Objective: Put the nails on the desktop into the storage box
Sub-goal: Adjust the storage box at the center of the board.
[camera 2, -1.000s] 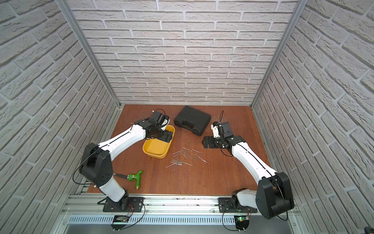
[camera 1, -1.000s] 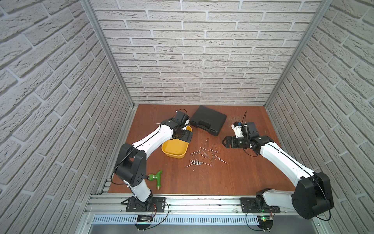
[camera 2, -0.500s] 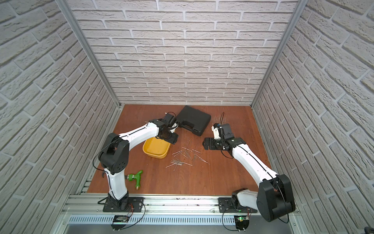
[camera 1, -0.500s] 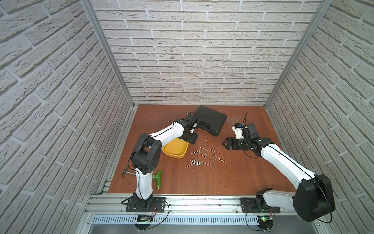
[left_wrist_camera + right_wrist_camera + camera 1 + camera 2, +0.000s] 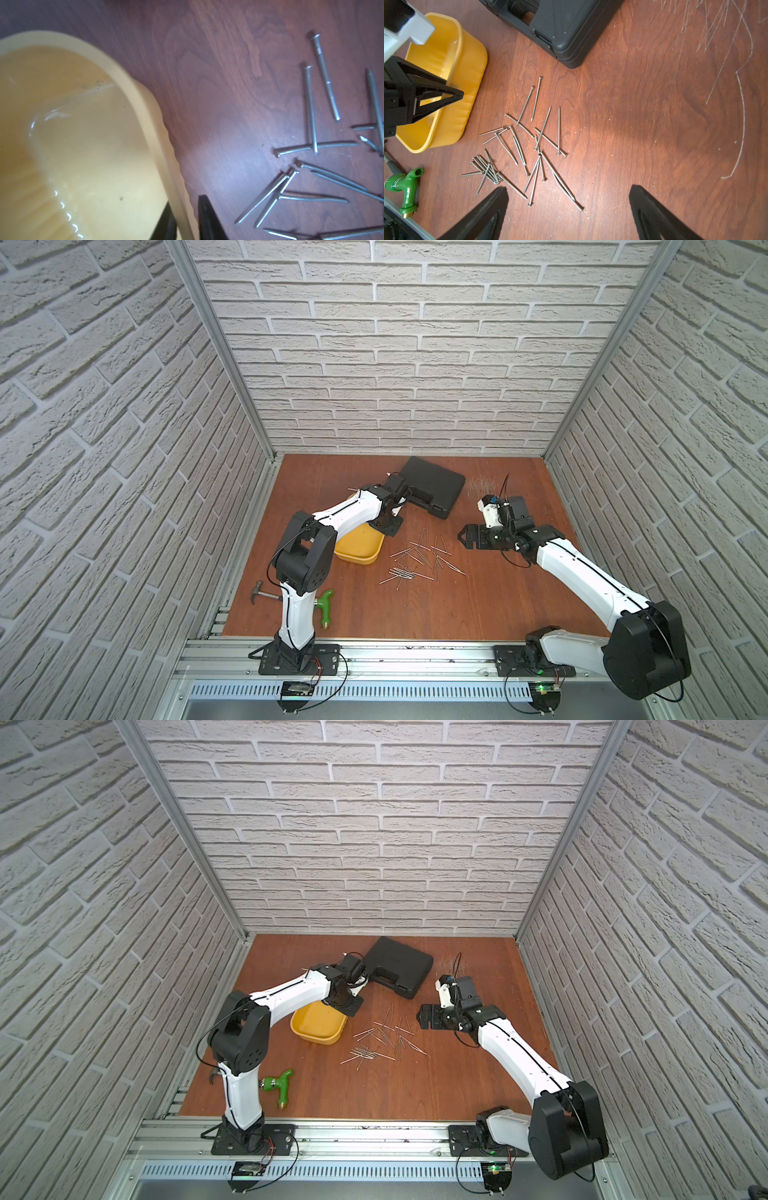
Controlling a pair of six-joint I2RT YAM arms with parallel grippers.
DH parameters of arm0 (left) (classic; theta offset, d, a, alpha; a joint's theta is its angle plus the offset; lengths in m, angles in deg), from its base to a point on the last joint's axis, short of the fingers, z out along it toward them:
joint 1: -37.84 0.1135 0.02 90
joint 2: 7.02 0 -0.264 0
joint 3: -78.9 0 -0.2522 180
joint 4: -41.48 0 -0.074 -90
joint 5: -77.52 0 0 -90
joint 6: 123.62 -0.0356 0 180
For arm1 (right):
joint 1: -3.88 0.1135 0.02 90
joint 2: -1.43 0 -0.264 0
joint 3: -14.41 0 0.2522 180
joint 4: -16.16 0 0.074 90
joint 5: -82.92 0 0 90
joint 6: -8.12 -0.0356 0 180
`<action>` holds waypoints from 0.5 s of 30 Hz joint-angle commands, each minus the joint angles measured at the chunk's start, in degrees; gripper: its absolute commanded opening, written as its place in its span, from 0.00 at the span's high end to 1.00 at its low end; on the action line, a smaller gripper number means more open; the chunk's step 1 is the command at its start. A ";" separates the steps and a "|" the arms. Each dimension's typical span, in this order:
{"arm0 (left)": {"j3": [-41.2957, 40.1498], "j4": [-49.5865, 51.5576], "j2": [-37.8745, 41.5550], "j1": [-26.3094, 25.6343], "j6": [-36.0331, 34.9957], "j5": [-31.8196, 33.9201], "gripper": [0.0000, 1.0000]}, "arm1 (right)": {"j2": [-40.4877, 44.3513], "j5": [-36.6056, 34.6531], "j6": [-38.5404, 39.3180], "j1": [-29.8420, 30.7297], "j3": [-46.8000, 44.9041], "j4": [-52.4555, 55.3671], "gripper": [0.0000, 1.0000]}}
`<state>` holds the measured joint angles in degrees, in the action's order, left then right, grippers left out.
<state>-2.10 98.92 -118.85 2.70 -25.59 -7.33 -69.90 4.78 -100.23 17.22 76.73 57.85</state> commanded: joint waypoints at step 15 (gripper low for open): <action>-8.10 1.46 11.34 -4.46 -16.41 3.73 1.00 | 3.37 0.04 -2.07 0.33 -1.85 -2.24 0.04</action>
<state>-7.85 100.08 -111.48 -1.62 -38.44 -4.51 -68.07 4.78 -101.61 17.22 75.48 57.12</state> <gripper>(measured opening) 0.121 0.958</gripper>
